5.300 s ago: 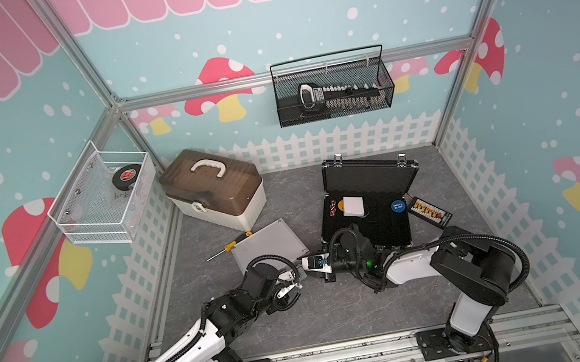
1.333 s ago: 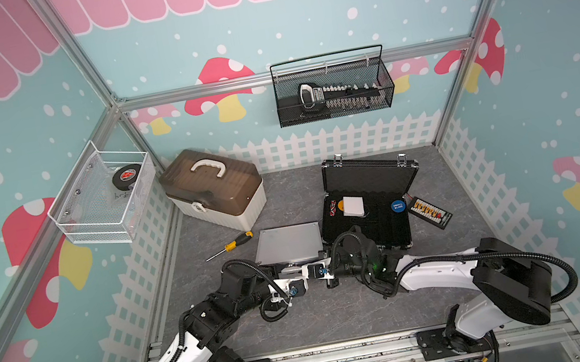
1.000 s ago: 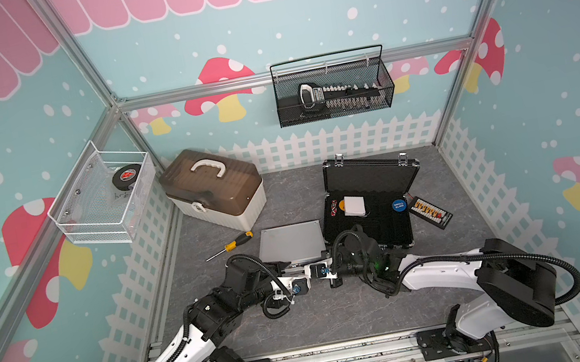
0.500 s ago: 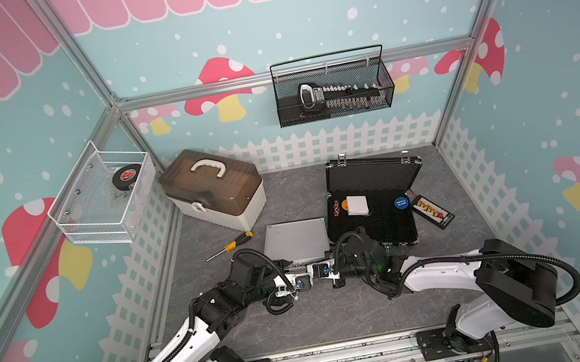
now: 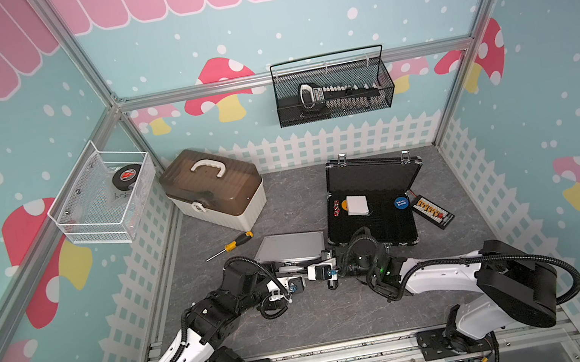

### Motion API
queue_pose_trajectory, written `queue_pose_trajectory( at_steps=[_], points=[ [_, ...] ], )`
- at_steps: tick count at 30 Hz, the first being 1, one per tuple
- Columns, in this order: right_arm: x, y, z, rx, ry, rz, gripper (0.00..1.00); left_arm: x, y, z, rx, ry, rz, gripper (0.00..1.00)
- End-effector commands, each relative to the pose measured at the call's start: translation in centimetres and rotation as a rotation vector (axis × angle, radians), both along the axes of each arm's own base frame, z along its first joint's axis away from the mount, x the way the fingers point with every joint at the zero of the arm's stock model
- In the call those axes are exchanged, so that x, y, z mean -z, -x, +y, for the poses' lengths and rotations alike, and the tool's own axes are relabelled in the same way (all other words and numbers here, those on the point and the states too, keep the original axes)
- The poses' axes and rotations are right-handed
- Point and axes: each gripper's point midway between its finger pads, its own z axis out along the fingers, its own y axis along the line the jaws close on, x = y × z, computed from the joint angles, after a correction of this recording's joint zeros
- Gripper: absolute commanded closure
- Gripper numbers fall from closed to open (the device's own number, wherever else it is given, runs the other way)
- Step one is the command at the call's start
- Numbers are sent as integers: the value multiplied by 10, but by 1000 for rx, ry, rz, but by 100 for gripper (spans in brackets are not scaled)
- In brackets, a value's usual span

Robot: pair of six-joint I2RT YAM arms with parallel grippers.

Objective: Open the poker set cases
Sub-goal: Open the fastener on the poker set case.

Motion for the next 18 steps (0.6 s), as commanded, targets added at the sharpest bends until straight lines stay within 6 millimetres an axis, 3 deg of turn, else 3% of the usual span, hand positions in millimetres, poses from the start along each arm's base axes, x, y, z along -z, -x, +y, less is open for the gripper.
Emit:
queue_pose_trajectory(
  at_steps=[1, 6, 18],
  points=[
    [-58, 13, -1, -53, -153, -123, 100, -3, -5, 0, -12, 7, 3, 25],
    [-57, 13, -2, -49, -151, -116, 100, -3, 4, -13, 60, 42, 48, 26],
    [-57, 13, 1, -60, -152, -106, 100, -19, -5, -28, 106, 119, -45, 26]
  ],
)
